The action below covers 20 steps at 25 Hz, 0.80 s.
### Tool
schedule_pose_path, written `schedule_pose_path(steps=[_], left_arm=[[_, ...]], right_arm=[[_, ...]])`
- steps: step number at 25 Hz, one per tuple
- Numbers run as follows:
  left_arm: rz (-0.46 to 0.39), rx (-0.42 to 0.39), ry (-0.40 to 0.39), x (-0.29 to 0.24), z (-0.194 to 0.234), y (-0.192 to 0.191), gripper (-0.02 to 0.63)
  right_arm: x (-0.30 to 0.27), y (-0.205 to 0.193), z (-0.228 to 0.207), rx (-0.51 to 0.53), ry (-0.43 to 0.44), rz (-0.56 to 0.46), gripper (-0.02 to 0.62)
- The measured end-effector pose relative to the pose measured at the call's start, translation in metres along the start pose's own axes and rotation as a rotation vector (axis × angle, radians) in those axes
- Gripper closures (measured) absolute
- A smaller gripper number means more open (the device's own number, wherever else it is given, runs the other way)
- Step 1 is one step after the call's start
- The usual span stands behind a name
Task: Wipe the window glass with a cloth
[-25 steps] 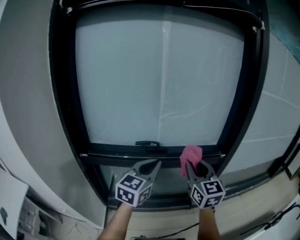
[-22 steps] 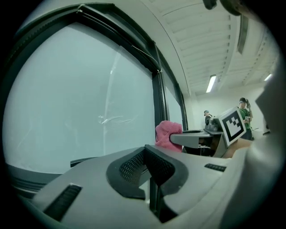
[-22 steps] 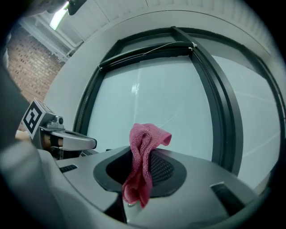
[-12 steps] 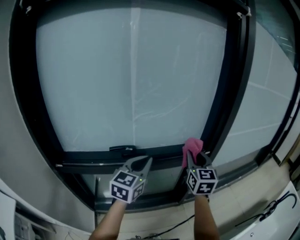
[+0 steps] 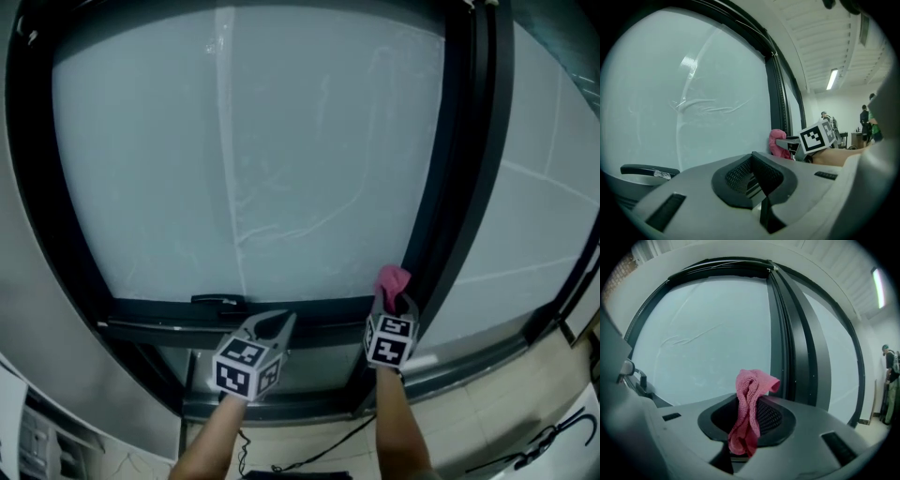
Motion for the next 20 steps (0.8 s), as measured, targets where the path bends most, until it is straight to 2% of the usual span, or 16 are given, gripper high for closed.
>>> schedule_pose_path(steps=[5,8,15,20], left_arm=[[0.035,-0.021,0.043,-0.003,0.001,-0.005,0.598],[0.038,-0.036,0.054,-0.005,0.007,-0.009,0.598],[0.044,-0.023,0.069,0.006,0.034,-0.014,0.598],[0.044,-0.01,0.075,0.027,0.056,-0.017,0.598]], right_arm=[[-0.027,-0.014,-0.008,0.017,-0.067,0.068,0.502],[-0.038,-0.015,-0.01,0.006,-0.071,0.088,0.502],[-0.04,-0.014,0.018,-0.053,0.055,0.075,0.502],[-0.036,-0.003,0.072,-0.129,0.19,0.034,0.502]])
Point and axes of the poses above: the fingertips, and each gripper's own axes: x backward along the fingers, z to its left, y out of its top, the point moved 8 cm from there along x, backward along the fingers, and after that the axes turned 10 degrees about y, right-handed, at the moved point
